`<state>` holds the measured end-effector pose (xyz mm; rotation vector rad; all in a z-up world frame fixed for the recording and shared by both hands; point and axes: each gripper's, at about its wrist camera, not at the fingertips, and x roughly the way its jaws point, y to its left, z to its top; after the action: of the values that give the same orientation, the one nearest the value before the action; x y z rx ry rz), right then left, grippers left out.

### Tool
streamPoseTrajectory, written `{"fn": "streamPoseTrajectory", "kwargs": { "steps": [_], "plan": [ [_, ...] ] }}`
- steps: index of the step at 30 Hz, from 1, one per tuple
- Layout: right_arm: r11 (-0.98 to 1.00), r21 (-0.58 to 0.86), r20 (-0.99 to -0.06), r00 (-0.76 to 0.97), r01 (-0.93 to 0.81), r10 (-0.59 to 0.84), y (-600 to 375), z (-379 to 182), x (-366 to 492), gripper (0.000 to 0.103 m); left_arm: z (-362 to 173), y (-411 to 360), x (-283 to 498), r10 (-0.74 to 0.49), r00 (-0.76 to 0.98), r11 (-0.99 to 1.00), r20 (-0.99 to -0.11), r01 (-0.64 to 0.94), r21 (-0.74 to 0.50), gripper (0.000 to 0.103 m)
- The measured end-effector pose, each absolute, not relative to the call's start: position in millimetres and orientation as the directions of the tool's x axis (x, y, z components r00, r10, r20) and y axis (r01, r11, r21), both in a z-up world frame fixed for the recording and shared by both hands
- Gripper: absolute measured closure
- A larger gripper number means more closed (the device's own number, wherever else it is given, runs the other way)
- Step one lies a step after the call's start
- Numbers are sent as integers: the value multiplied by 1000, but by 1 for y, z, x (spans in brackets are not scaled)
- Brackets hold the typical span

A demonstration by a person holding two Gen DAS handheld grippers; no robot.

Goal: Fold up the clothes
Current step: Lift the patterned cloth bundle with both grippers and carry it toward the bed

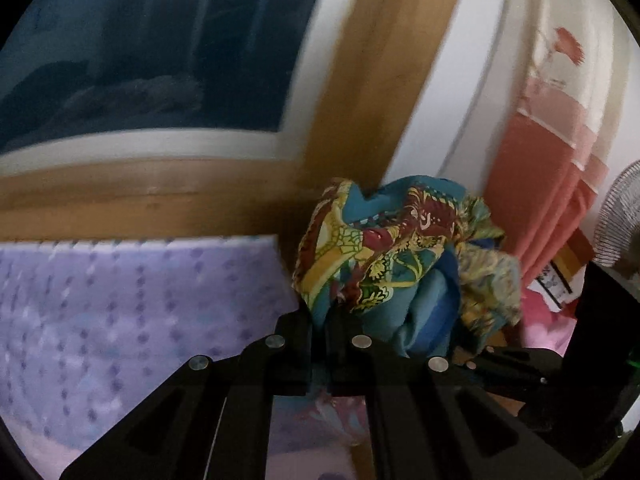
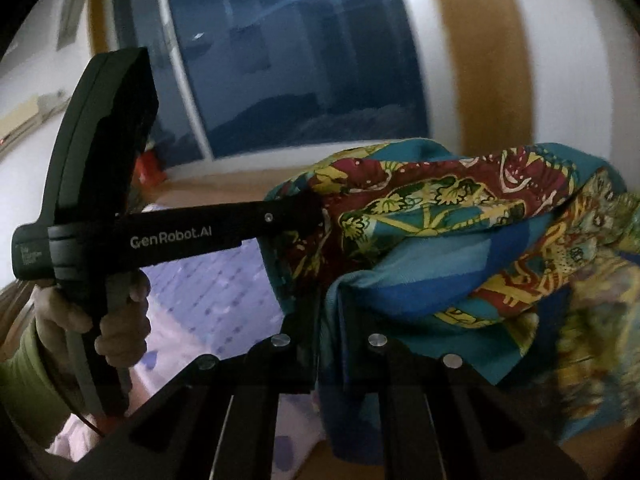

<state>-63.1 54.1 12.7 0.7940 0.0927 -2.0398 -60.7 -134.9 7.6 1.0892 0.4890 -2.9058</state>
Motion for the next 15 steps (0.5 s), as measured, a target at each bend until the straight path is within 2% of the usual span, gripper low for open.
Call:
{"fn": "streamPoseTrajectory", "kwargs": {
  "steps": [5, 10, 11, 13, 15],
  "plan": [
    [-590, 233, -643, -332, 773, -690, 30, -18, -56, 96, -18, -167, -36, 91, -723, -935, -684, 175, -310, 99],
    [-686, 257, -734, -324, 681, -597, 29, -45, -55, 92, -28, -176, -19, 122, -705, -939, -698, 146, -311, 84],
    [-703, 263, -745, -324, 661, -583, 31, -46, -54, 89, -29, -178, -16, 126, -703, -942, -700, 136, -307, 81],
    [-744, 273, -763, -333, 610, -554, 39, -51, -53, 67, -32, -181, -16, 143, -694, -947, -705, 111, -301, 75],
    [-788, 294, -760, -368, 540, -535, 56, -49, -51, 55, -36, -184, -18, 163, -683, -952, -712, 81, -295, 67]
  ]
}}
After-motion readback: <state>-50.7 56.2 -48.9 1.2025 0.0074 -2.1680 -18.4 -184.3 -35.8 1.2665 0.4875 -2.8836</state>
